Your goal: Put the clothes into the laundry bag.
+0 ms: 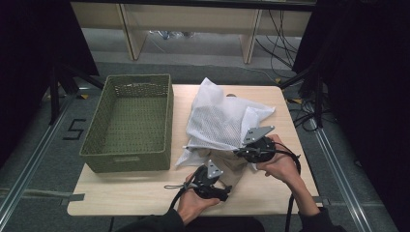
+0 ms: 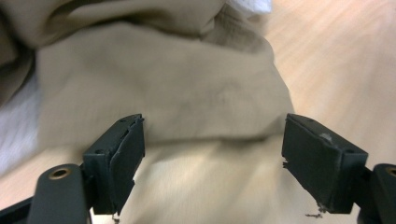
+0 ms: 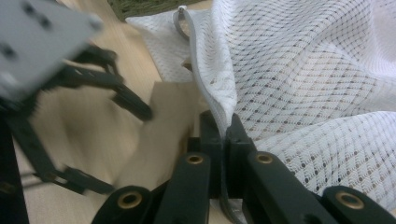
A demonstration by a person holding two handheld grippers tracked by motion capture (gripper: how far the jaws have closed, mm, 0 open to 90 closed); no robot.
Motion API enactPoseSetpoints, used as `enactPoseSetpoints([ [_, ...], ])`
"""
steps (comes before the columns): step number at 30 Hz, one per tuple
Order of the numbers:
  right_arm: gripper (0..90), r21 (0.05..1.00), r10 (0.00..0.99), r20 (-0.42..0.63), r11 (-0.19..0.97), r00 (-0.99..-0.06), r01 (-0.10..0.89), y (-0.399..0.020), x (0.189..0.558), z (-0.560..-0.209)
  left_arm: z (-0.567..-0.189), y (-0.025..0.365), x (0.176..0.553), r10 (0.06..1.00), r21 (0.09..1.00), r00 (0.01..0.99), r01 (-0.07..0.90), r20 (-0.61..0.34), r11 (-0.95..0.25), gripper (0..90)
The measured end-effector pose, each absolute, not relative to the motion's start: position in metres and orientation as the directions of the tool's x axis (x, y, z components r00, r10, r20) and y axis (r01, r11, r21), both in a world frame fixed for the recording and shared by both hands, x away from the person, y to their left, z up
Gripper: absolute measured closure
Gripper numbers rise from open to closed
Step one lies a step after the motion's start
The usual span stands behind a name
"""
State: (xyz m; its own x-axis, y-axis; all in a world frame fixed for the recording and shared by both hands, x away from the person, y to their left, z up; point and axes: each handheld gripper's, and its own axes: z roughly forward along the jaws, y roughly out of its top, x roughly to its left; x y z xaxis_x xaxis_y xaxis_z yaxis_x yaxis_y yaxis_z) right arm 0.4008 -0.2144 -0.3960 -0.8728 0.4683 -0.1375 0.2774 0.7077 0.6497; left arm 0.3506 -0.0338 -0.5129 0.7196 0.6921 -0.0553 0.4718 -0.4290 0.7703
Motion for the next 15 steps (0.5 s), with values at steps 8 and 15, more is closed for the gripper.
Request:
enactPoseSetpoints([
  [8, 90.0, 0.663, 0.460, -0.130, 0.699, -0.878, 0.268, -0.220, 0.399, -0.392, -0.511, -0.042, 0.384, 0.725, 0.813, 0.689, 0.431, -0.016, -0.392, 84.9],
  [15, 90.0, 0.677, 0.463, -0.143, 0.690, -0.875, 0.255, -0.223, 0.398, -0.386, -0.487, -0.036, 0.399, 0.774, 0.862, 0.630, 0.425, -0.062, -0.276, 87.4],
])
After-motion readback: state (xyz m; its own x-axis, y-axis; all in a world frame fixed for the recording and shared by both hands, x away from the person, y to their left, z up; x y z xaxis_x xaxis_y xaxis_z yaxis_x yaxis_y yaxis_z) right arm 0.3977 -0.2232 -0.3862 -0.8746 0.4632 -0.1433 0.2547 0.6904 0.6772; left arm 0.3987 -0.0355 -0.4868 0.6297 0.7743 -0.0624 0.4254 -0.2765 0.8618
